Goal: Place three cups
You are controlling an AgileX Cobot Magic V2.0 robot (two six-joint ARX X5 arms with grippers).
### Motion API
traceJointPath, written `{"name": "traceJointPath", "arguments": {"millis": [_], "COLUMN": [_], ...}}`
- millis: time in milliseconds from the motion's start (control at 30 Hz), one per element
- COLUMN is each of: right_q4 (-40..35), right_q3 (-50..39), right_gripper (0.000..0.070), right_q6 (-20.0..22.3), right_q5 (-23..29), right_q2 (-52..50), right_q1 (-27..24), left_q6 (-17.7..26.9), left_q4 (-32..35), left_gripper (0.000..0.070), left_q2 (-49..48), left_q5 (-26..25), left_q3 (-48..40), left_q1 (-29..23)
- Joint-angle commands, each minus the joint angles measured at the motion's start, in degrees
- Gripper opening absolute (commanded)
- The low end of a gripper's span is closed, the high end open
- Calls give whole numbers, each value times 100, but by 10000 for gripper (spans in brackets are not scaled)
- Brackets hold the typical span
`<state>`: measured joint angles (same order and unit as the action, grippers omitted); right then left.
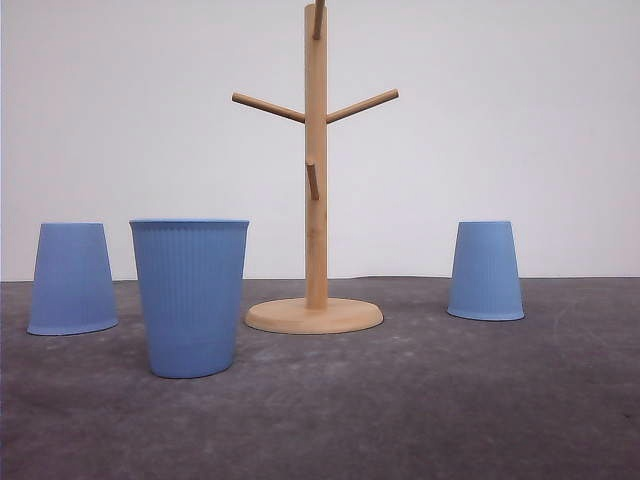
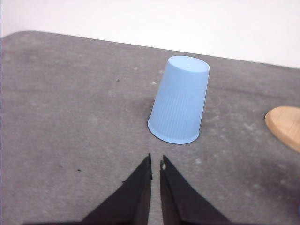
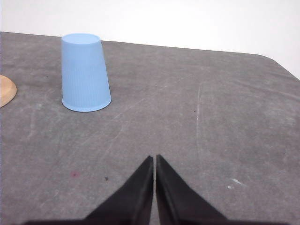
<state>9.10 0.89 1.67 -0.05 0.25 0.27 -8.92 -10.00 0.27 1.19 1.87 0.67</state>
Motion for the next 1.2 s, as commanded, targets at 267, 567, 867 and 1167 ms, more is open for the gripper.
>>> {"name": "traceJointPath", "arguments": {"millis": [267, 567, 867, 1167], "right_q4": [-595, -428, 970, 2070], "right_q3": [121, 1373, 2931, 3596], "right_gripper": [2, 2, 2, 2], "right_q6": [-1763, -1848, -918, -16], "right_q5": [-61, -59, -677, -1109], "right_q2": [-4, 3, 765, 2192], "right_q1": [-7, -9, -7, -2], "left_q6": [-1888, -384, 860, 1116], "left_q4": [499, 424, -1640, -3456], "left_gripper": [11, 11, 10, 10], "left_q2": [-2, 43, 1250, 2916], "left_q5": [-11, 16, -85, -631], "left_q3": [5, 1315, 3347, 4578], "left_q1": [9, 9, 9, 12]}}
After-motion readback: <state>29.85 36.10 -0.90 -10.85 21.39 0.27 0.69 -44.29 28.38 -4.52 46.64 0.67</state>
